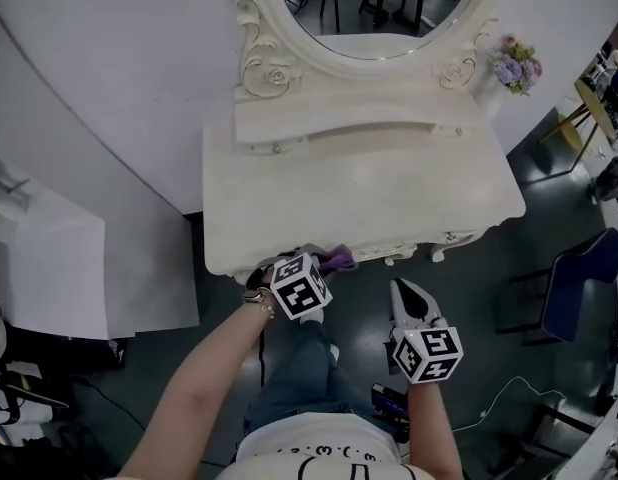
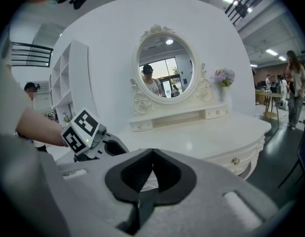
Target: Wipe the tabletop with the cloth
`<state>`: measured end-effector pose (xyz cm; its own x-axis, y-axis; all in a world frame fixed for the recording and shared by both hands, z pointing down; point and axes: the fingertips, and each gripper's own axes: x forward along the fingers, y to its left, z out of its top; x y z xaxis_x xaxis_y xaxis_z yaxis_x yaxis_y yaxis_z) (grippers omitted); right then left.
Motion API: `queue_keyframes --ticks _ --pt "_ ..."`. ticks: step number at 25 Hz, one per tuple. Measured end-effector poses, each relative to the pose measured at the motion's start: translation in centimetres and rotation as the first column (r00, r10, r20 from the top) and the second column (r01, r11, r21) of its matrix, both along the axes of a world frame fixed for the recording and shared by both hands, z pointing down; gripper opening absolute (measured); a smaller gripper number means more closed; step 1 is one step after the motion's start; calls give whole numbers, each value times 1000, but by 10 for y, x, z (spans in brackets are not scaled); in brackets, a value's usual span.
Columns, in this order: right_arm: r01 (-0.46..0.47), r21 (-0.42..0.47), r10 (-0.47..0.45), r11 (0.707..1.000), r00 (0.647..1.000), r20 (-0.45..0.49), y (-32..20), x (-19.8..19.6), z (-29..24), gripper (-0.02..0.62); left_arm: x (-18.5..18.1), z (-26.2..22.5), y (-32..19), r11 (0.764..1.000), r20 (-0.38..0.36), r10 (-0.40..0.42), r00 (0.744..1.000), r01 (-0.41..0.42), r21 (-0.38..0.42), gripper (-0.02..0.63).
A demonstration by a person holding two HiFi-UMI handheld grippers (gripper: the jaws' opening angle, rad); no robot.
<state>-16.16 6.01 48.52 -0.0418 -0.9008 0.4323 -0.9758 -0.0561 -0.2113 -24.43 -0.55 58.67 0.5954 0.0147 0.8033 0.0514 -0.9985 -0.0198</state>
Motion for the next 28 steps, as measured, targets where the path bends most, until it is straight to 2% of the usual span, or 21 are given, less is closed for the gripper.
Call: queue_keyframes --ticks 4,7,10,16,21,23,26,28 --pt "-4 25 4 1000 1000 -1 -12 0 -8 0 -18 -18 -44 992 -23 -70 997 72 102 74" --pt "10 21 -10 1000 1000 -7 -24 -1 -8 0 -34 -23 -93 974 -17 -155 988 156 165 74" --pt "1 13 -1 1000 1000 1 -41 -4 -3 0 -50 -25 -144 953 7 -176 984 168 252 74" --pt "-18 -12 18 1000 1000 -1 -89 -11 3 0 -63 -17 -229 910 51 -133 990 102 401 74" --pt "-24 -31 23 999 999 -25 -130 -12 4 0 -59 5 -284 897 70 -115 991 73 436 74" --pt "-40 -48 39 998 999 -28 -137 -10 7 0 -53 14 -296 889 81 -79 994 34 456 74" --pt "-65 -74 62 995 997 -35 -142 -6 13 0 -45 31 -305 855 119 0 993 -61 515 74" --pt "-76 -83 73 994 997 -38 -147 -3 17 0 -44 38 -313 833 125 24 992 -89 546 74"
